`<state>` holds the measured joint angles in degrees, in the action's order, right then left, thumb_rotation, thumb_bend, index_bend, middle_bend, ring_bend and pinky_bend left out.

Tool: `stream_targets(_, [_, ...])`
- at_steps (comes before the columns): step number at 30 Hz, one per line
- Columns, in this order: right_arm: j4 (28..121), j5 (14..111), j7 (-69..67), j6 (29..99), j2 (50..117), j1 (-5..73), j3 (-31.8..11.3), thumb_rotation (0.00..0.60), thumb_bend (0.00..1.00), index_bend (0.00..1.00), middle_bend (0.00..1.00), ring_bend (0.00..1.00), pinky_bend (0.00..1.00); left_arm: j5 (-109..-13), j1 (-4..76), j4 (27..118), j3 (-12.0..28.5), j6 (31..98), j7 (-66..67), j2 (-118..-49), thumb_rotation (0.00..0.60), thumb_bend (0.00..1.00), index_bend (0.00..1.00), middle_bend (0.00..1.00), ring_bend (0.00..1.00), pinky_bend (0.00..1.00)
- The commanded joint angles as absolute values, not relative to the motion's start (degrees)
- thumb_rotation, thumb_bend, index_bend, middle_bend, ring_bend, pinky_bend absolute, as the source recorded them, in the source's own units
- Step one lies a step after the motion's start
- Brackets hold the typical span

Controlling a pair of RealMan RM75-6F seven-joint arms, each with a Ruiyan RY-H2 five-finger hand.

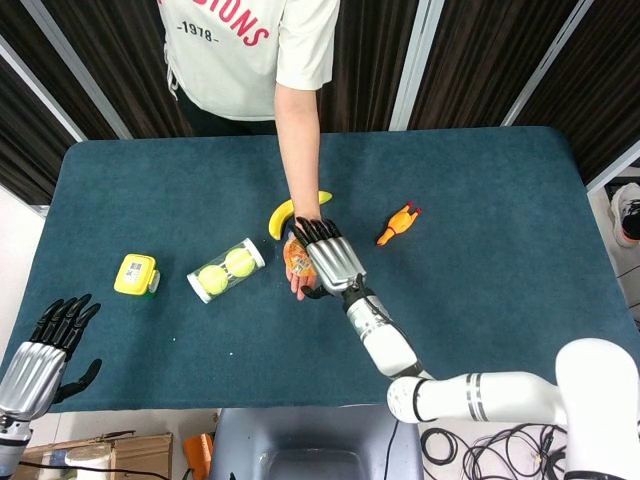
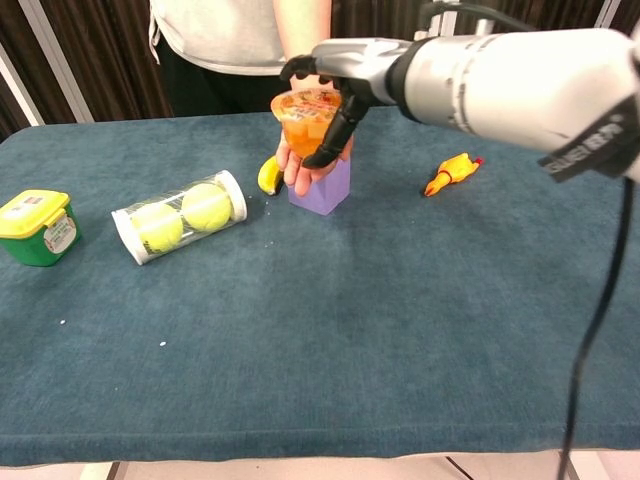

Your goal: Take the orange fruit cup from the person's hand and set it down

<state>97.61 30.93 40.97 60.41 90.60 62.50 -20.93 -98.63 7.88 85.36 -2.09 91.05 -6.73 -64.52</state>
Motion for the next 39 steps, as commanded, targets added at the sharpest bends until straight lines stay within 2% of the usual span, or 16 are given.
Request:
stream_targets(1, [96.15, 30.86, 41.76, 62.90, 92.54, 63.63, -21.13, 0.600, 0.22, 0.30, 0.19, 0.09, 0.19, -98.60, 7.54, 85.38, -2.10, 91.52, -6.88, -64.41, 0.600, 0.38, 0.00, 0.00, 0.00, 0.03])
stream_targets(3, [95.84, 31.68, 41.85, 63.99, 93.09, 63.75, -20.77, 0.600, 0.24, 0.50, 0.34, 0.24, 0.36, -98.66, 7.39, 85.41, -2.11, 91.80, -7.01, -64.33, 0.600, 0.38, 0.00, 0.00, 0.00, 0.03])
stream_targets(6, [95.02, 33.88, 42.37, 66.52, 93.96, 63.63, -19.77, 0.600, 0.24, 0.67, 0.46, 0.40, 0.54, -98.77, 7.31, 85.36, -2.09, 92.00, -7.24, -64.33, 0.600, 0.39, 0.00, 0.00, 0.00, 0.03])
stream_targets(8, [94.63, 34.64, 42.65, 67.62, 94.29, 63.54, -19.50, 0.600, 0.25, 0.75, 0.52, 0.47, 0.61, -98.76, 7.39, 85.38, -2.10, 91.79, -7.28, -64.34, 0.600, 0.39, 0.00, 0.00, 0.00, 0.03])
stream_targets(11, [94.53, 35.48, 42.57, 68.69, 94.51, 63.28, -19.51, 0.600, 0.26, 0.80, 0.56, 0.51, 0.65, -98.79, 7.56, 85.42, -2.10, 91.42, -7.21, -64.36, 0.600, 0.38, 0.00, 0.00, 0.00, 0.03])
stream_targets(15, [95.69, 38.77, 40.72, 69.95, 93.52, 62.13, -19.58, 0.600, 0.26, 0.81, 0.57, 0.52, 0.67, -98.80, 7.63, 85.39, -1.98, 91.41, -7.24, -64.40, 0.600, 0.38, 0.00, 0.00, 0.00, 0.03])
stream_targets(18, [99.75, 44.23, 38.47, 72.18, 90.67, 59.69, -18.46, 0.600, 0.26, 0.82, 0.57, 0.53, 0.67, -98.75, 7.61, 85.40, -1.98, 91.40, -7.48, -64.33, 0.600, 0.38, 0.00, 0.00, 0.00, 0.03])
stream_targets(20, [104.28, 48.89, 37.24, 74.49, 87.24, 56.73, -16.18, 0.600, 0.26, 0.82, 0.57, 0.53, 0.67, -98.92, 7.52, 85.41, -2.02, 91.63, -7.58, -64.26, 0.600, 0.38, 0.00, 0.00, 0.00, 0.03])
stream_targets(26, [113.19, 58.89, 32.14, 78.12, 76.70, 46.46, -6.19, 0.600, 0.26, 0.80, 0.57, 0.53, 0.67, -99.48, 7.07, 85.48, -2.30, 92.41, -7.51, -64.15, 0.600, 0.38, 0.00, 0.00, 0.00, 0.03])
stream_targets(30, [109.93, 61.62, 25.43, 76.01, 74.17, 41.06, -0.32, 0.600, 0.26, 0.78, 0.57, 0.53, 0.67, -99.58, 6.82, 85.57, -2.29, 92.84, -7.33, -64.14, 0.600, 0.38, 0.00, 0.00, 0.00, 0.03])
stream_targets(33, [102.73, 61.40, 21.28, 71.13, 77.08, 39.71, 1.35, 0.600, 0.26, 0.73, 0.57, 0.52, 0.66, -99.53, 6.87, 85.63, -2.19, 92.77, -7.27, -64.17, 0.600, 0.39, 0.00, 0.00, 0.00, 0.03])
stream_targets(36, [97.31, 61.21, 18.32, 66.65, 80.61, 39.57, 1.59, 0.600, 0.26, 0.55, 0.47, 0.42, 0.58, -99.51, 6.99, 85.64, -2.15, 92.53, -7.33, -64.20, 0.600, 0.38, 0.00, 0.00, 0.00, 0.03])
stream_targets(39, [92.95, 62.50, 15.95, 63.83, 83.48, 39.39, 1.45, 0.600, 0.26, 0.24, 0.27, 0.25, 0.46, -99.58, 7.05, 85.51, -2.18, 92.38, -7.25, -64.27, 0.600, 0.38, 0.00, 0.00, 0.00, 0.03])
